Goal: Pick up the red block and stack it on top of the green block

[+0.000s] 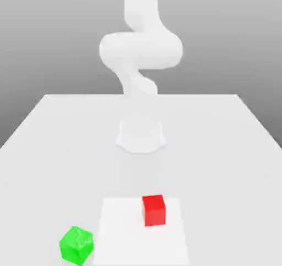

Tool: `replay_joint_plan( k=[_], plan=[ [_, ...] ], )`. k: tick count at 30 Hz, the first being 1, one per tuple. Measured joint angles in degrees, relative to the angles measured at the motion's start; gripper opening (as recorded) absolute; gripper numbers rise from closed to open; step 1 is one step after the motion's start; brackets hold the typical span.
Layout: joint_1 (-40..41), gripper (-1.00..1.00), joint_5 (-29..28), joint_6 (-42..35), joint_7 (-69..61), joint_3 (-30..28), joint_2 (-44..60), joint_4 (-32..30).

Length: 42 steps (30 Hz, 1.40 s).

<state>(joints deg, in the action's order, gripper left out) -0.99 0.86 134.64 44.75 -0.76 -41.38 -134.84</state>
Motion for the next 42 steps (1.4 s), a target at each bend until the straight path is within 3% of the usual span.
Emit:
replay_joint_plan(
  k=[11,18,25,26,33,39,42],
  plan=[
    [-4.1,0.0,3.0,14.6,-4.6,-1.2,23.4,-15.1],
    [-4.7,0.0,0.1,24.3,-4.1,-0.2,38.6,-24.9],
    [-4.4,0.0,-0.4,36.2,-4.0,0.2,52.9,-24.4],
    [-4.3,-1.0,-0.3,37.4,-4.1,0.3,54.3,-24.2],
    [-4.2,-1.0,-0.5,37.4,-3.9,0.4,54.4,-24.2],
    [-4.3,-1.0,-1.0,28.0,-3.6,0.1,43.4,-25.8],
    [-3.7,-1.0,-1.2,24.2,-2.4,-1.1,41.9,-23.4]
  ],
)
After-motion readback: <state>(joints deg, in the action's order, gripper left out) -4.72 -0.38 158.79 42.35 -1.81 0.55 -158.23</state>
